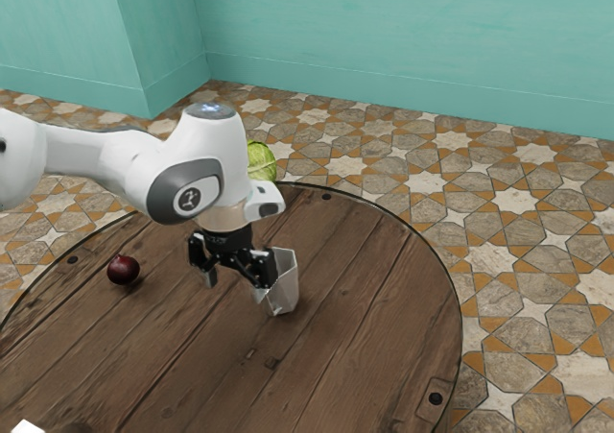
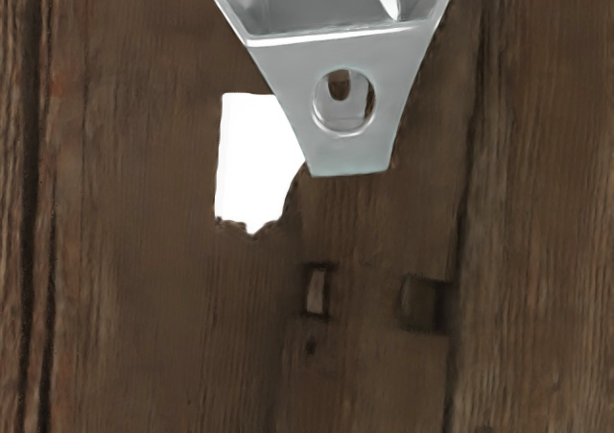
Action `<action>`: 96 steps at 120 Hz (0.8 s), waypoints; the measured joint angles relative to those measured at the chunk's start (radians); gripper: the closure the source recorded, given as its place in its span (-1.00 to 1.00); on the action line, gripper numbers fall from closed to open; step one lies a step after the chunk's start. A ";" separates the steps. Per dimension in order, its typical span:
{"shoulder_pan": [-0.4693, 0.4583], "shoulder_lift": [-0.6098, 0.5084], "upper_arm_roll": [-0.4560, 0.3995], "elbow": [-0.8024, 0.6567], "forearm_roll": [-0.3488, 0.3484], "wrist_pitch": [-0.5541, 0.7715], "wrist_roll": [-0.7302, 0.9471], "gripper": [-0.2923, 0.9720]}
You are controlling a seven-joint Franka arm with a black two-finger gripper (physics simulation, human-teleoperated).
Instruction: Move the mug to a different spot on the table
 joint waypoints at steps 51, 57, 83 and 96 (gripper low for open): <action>0.008 0.112 -0.005 0.006 -0.030 0.211 0.020 -0.52; 0.020 0.120 -0.004 0.007 -0.056 0.225 0.020 -0.52; 0.032 0.142 0.000 0.011 -0.113 0.260 0.025 -0.53; 0.040 0.150 0.003 0.012 -0.121 0.267 0.028 -0.53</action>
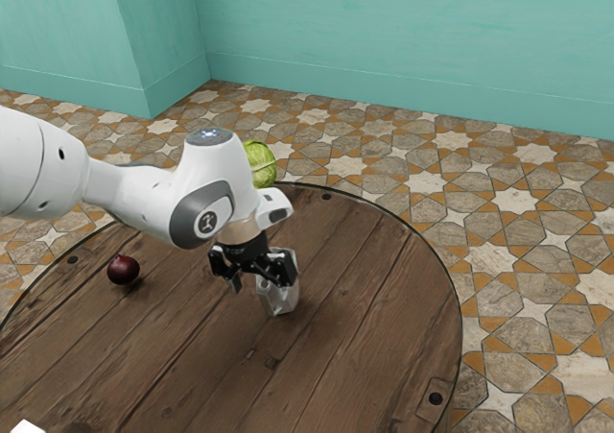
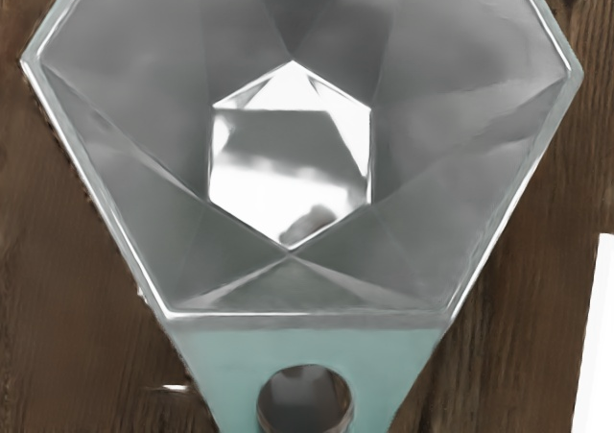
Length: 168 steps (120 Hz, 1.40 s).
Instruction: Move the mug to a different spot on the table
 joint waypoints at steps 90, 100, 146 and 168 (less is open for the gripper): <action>0.004 0.072 0.001 0.020 -0.002 0.065 0.051 0.03; 0.004 0.072 0.001 0.020 -0.005 0.067 0.054 0.21; -0.006 0.068 0.021 0.027 0.120 0.185 0.037 0.46; -0.007 0.069 0.056 0.032 0.203 0.284 0.029 0.42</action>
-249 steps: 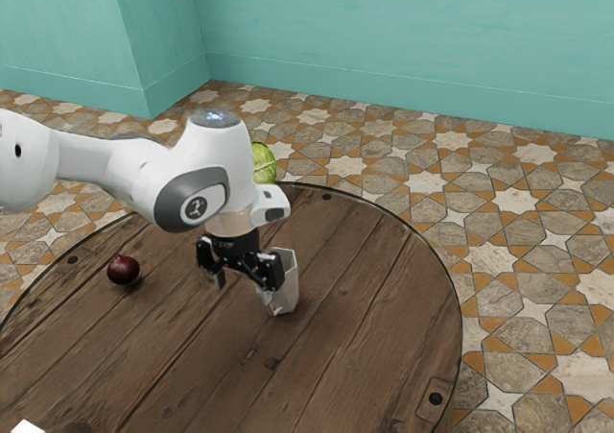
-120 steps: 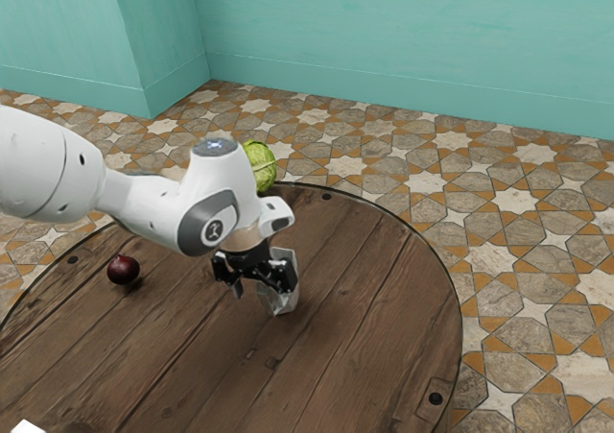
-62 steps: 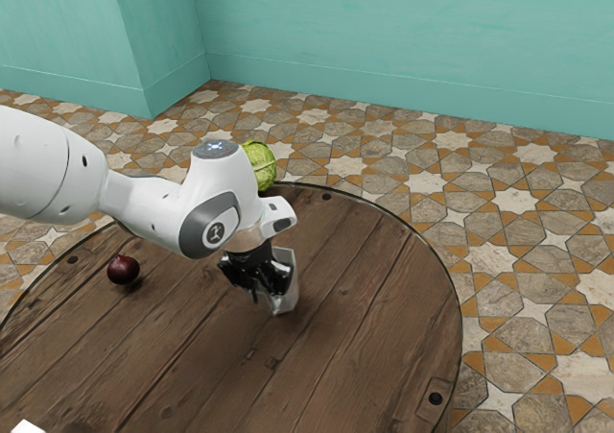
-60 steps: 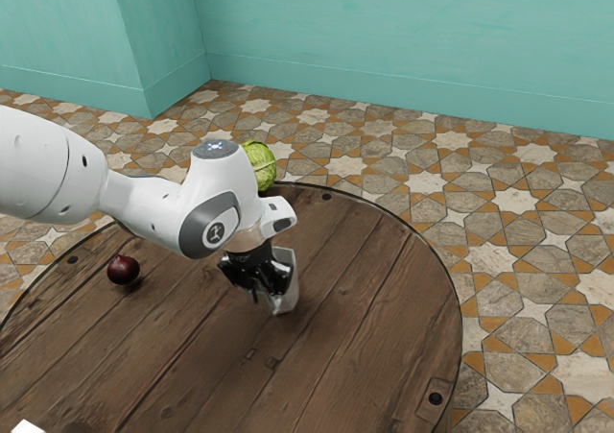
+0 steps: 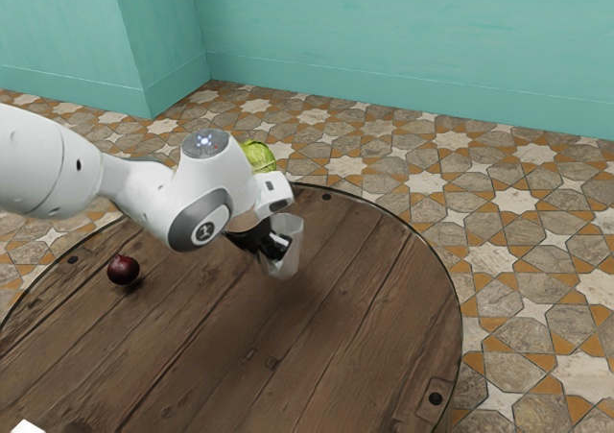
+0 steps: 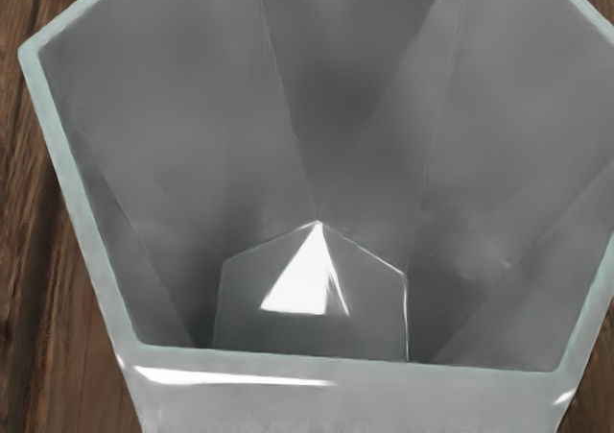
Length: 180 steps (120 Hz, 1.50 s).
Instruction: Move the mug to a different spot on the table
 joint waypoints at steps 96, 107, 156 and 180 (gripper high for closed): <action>0.123 -0.292 0.027 -0.356 0.054 0.007 -0.122 0.43; 0.149 -0.278 0.028 -0.351 0.053 0.017 -0.125 0.47; 0.195 -0.187 0.041 -0.345 0.039 0.132 -0.123 0.64; 0.132 -0.185 0.038 -0.347 0.024 0.166 -0.127 0.66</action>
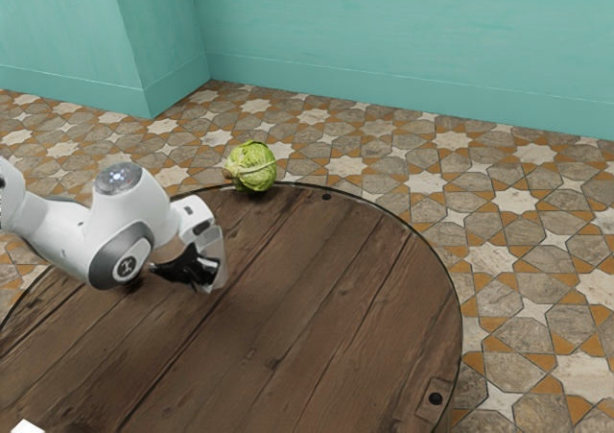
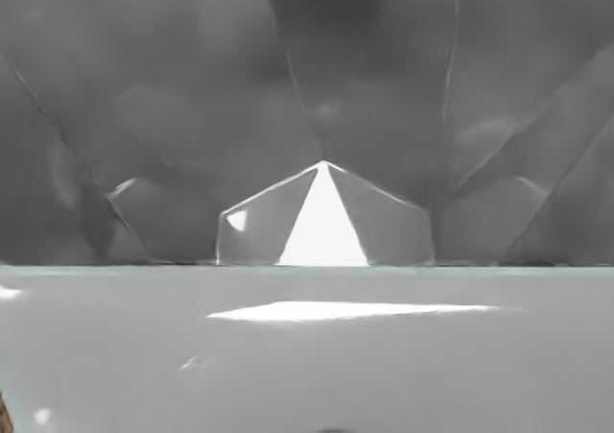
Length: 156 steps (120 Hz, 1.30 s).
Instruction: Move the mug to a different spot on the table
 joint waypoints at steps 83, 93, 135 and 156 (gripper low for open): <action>-0.009 -0.076 -0.021 -0.065 -0.031 -0.022 -0.031 -0.36; 0.003 -0.105 -0.021 -0.082 -0.048 -0.041 -0.046 -0.42; 0.030 -0.233 -0.084 0.003 -0.069 -0.153 -0.082 -0.51; 0.027 -0.137 -0.113 0.398 -0.068 -0.441 -0.059 -0.53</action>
